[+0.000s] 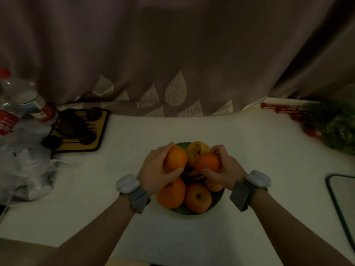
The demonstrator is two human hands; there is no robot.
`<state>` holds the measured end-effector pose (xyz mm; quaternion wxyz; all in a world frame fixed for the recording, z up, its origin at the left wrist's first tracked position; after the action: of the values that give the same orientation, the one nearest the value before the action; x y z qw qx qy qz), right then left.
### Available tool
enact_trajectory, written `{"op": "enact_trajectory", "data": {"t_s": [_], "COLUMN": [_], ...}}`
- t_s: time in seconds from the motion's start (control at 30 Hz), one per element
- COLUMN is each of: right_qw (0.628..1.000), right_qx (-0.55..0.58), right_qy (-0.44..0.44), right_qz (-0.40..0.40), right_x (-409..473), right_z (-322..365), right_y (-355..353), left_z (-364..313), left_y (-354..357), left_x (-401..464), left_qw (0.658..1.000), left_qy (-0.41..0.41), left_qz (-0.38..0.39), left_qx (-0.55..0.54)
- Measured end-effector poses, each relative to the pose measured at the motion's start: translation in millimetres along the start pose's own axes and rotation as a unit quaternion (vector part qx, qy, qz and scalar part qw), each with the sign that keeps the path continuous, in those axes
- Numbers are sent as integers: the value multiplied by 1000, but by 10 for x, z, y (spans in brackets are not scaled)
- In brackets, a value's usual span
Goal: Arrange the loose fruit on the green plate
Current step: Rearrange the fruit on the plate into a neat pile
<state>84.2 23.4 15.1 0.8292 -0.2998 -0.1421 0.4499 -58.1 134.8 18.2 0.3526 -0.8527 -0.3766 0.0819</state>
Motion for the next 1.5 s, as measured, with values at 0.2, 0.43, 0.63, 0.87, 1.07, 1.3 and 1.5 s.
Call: {"op": "enact_trajectory", "data": {"t_s": [0.2,0.43,0.63,0.87,1.07,1.3,1.5], "right_qw": [977,994,997,985,900,813,976], "right_qx": [174,75,-29,121,-373,-503,-206], "right_qy": [12,-14,-62,-9,-135,-223,-68], "right_qz": [-122,-75,-42,124,183,192,33], "right_x": [-29,-79,-59,-121,46,12,195], "right_z": [43,209,466,296,-121,191,386], "right_y": [-408,-177,235,418,436,653,-166], "left_z": [-33,-58,-168,-266,-34,9,68], "left_y": [138,119,513,530,386,291,276], "left_x": [-121,-170,-378,-466,-439,-464,-469], "left_qw": [1000,935,582,522,503,542,541], "left_qy": [7,-164,-376,-351,-381,-369,-375], "left_qz": [18,-3,19,59,16,14,8], "left_qx": [-1,-316,-721,-775,-775,-754,-753]}}
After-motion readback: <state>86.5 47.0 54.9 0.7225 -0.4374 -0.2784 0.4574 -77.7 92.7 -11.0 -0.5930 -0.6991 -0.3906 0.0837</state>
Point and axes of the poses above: each hand's wrist, its own x-axis towards the middle knuckle, its own y-axis out of the palm, z = x × y, the point moved 9 cm from there along x, towards the middle knuckle, and after that the axes turned 10 degrees about -z, right-handed, at the moved point
